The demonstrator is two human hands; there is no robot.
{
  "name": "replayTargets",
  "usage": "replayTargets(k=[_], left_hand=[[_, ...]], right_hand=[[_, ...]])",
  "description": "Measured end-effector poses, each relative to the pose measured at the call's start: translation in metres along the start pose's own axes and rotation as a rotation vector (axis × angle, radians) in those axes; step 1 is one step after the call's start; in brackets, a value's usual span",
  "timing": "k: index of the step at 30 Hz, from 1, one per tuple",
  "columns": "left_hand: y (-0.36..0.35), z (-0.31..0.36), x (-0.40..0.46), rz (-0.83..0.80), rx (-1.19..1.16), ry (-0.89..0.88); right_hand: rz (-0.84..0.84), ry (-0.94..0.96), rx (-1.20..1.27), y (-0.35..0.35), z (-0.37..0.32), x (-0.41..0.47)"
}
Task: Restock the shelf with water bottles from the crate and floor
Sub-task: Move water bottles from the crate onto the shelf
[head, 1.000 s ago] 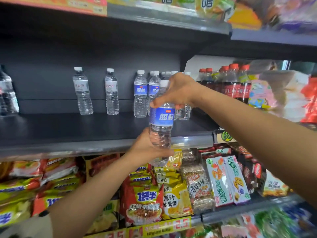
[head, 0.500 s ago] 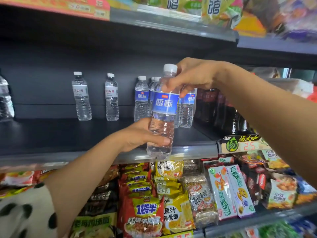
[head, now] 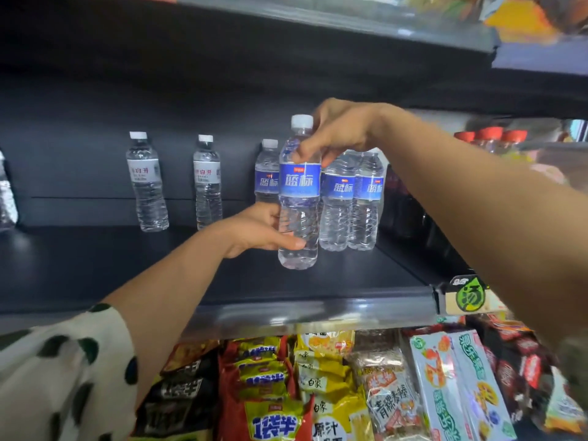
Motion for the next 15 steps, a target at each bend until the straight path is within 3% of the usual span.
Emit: replayTargets(k=[15], left_hand=[[0.003,-0.033,0.088,0.111,0.053,-0.005]], right_hand=[[-0.106,-0.063,-0.240,-0.018,0.046,0.073]])
Point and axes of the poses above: each hand's wrist, its own x-axis towards the middle knuckle, its own y-axis out of the back of the hand, z = x × y, the point moved 7 cm from there along x, towards the middle knuckle, and after that the axes turned 14 degrees about -x, right-handed, at the moved point
